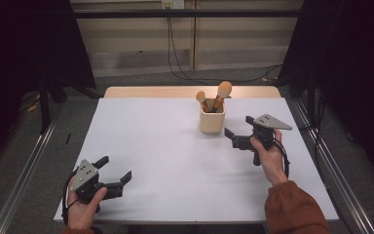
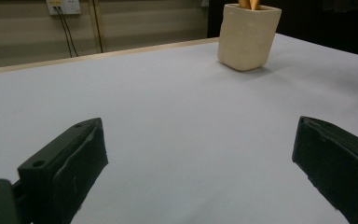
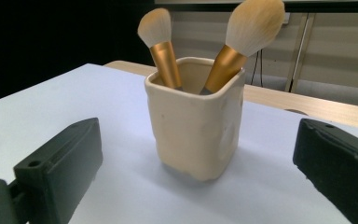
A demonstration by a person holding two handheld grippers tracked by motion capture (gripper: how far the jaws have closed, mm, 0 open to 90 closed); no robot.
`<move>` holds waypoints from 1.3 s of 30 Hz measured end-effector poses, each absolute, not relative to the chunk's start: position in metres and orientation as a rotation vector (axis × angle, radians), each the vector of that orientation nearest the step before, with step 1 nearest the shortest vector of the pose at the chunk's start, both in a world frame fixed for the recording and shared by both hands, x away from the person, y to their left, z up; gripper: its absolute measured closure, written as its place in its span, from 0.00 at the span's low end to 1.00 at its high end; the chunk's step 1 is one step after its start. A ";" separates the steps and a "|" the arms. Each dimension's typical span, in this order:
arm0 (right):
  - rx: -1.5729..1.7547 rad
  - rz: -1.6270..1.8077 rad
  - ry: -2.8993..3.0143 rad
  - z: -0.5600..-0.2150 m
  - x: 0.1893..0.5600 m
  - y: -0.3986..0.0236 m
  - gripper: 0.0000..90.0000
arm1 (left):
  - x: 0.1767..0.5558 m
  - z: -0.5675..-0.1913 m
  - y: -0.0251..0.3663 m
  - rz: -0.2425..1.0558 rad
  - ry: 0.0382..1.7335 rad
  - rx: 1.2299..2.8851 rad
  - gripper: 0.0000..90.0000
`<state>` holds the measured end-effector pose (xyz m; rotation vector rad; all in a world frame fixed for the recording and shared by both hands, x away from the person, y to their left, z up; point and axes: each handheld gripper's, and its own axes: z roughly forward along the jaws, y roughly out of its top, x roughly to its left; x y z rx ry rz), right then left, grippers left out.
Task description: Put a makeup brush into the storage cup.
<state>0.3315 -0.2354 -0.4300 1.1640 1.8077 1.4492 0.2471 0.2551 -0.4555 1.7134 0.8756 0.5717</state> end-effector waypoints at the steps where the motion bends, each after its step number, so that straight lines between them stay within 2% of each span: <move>1: 1.168 1.454 1.811 -0.429 0.329 -0.237 0.01 | 0.247 -0.455 0.255 0.572 0.875 1.714 0.03; 39: 1.220 1.392 1.762 -0.450 0.233 -0.295 0.01 | 0.240 -0.453 0.253 0.563 0.856 1.698 0.03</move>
